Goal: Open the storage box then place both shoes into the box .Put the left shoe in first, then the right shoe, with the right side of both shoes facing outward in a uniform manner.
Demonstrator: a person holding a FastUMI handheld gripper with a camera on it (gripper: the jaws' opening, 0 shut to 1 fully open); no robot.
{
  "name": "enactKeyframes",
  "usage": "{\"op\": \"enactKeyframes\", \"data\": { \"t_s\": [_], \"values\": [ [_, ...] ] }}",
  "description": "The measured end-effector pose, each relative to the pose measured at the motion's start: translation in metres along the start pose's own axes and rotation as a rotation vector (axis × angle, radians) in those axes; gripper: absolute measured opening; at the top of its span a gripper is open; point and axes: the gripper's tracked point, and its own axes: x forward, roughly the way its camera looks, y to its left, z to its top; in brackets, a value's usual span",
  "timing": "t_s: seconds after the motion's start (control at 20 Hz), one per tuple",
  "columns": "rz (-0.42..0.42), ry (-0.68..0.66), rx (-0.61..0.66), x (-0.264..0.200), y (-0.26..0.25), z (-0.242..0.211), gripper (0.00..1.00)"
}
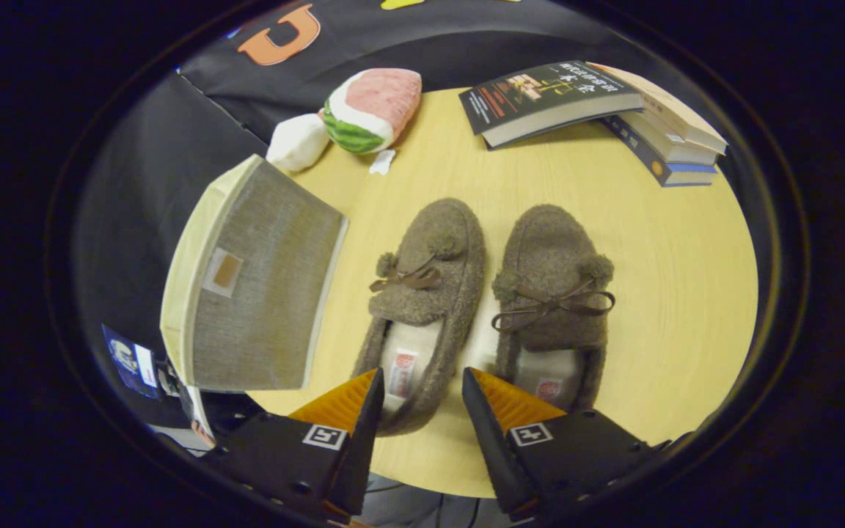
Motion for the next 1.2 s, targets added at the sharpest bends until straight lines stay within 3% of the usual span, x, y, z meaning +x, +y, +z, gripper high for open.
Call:
{"op": "enactKeyframes", "data": {
  "t_s": [0.2, 0.35, 0.45, 0.6, 0.65, 0.95, 1.2],
  "values": [
    [-0.029, 0.006, 0.01, 0.01, -0.002, 0.003, 0.43],
    [-0.068, 0.031, 0.014, 0.021, -0.002, 0.0, 0.36],
    [-0.09, 0.053, 0.068, 0.026, -0.006, -0.001, 0.38],
    [-0.081, 0.057, 0.169, 0.022, -0.005, -0.001, 0.14],
    [-0.091, 0.052, 0.203, 0.022, -0.009, -0.002, 0.01],
    [-0.056, 0.028, 0.326, -0.017, 0.001, -0.008, 0.01],
    [-0.015, -0.067, 0.315, -0.081, 0.048, 0.011, 0.01]
  ]
}}
